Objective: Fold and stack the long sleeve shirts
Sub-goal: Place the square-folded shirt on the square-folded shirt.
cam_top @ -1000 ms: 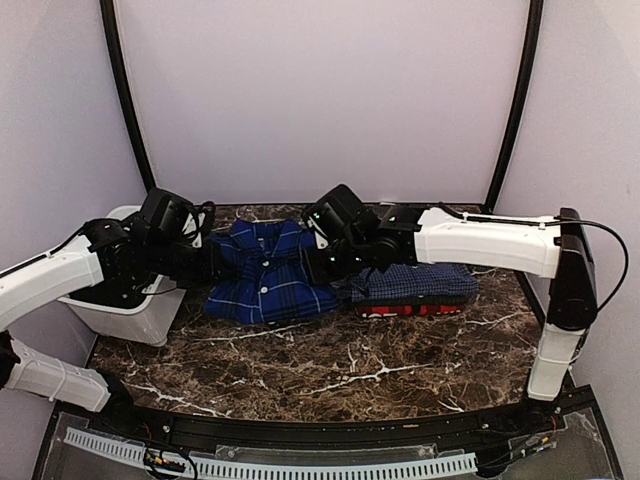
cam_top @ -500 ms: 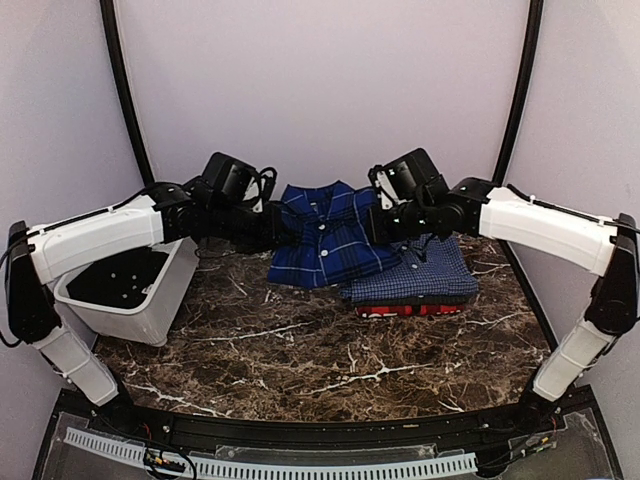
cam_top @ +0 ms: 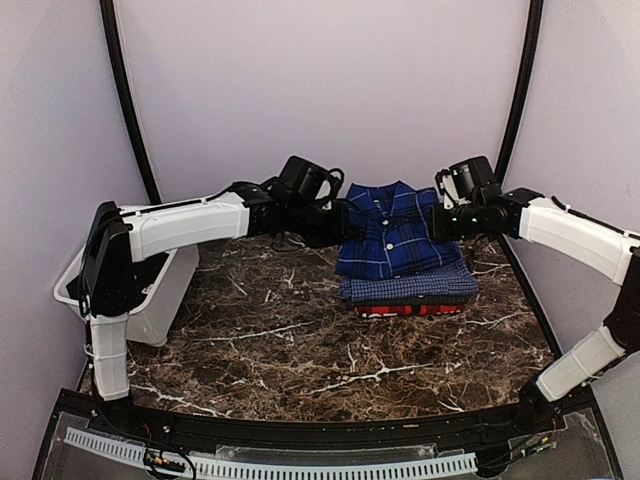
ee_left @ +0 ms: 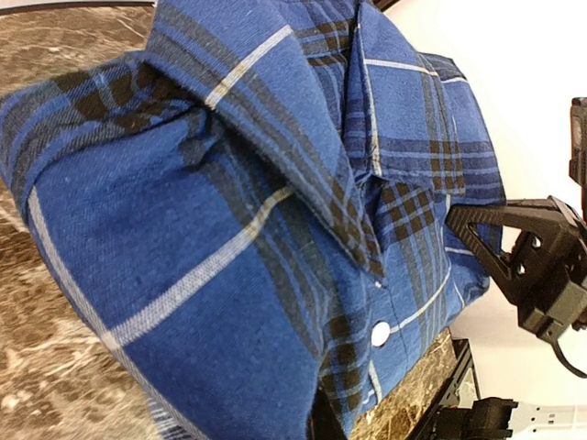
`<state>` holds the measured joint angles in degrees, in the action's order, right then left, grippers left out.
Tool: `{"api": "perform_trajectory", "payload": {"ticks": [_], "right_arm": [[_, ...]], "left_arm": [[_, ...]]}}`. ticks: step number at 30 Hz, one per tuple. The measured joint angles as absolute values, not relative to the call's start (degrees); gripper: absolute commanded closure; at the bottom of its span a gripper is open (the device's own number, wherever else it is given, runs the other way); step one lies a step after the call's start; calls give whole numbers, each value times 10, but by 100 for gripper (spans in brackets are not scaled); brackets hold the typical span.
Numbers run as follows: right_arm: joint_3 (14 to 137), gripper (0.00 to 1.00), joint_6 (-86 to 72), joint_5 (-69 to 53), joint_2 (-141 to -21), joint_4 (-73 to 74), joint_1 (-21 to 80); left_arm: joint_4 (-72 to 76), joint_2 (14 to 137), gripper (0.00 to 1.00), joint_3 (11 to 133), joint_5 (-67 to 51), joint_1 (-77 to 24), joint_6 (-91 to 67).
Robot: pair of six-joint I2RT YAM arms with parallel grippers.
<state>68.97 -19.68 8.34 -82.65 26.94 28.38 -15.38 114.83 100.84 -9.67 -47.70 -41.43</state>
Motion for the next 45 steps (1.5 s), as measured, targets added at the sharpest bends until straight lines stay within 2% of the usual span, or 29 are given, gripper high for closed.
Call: {"api": "perform_trajectory", "payload": {"ticks": [7, 21, 26, 29, 31, 37, 40, 45], "right_arm": [[650, 100, -175, 43, -817, 269, 195], [590, 99, -163, -28, -818, 251, 122], [577, 76, -163, -42, -831, 240, 109], [577, 60, -159, -32, -837, 239, 99], [578, 55, -163, -17, -837, 242, 94], [598, 57, -162, 26, -825, 269, 91], [604, 67, -165, 26, -802, 273, 93], [607, 74, -179, 17, -764, 271, 114]], "left_arm": [[-107, 1215, 100, 1042, -120, -494, -444], [-89, 1284, 100, 1060, -125, -492, -472], [-89, 1302, 98, 1060, -127, -484, -472], [-90, 1305, 92, 1060, -128, -480, -472], [-91, 1306, 85, 1060, -128, -477, -472], [-108, 1307, 71, 1074, -122, -471, -469], [-116, 1307, 70, 1080, -115, -468, -466], [-130, 1307, 70, 1088, -93, -466, -458]]}}
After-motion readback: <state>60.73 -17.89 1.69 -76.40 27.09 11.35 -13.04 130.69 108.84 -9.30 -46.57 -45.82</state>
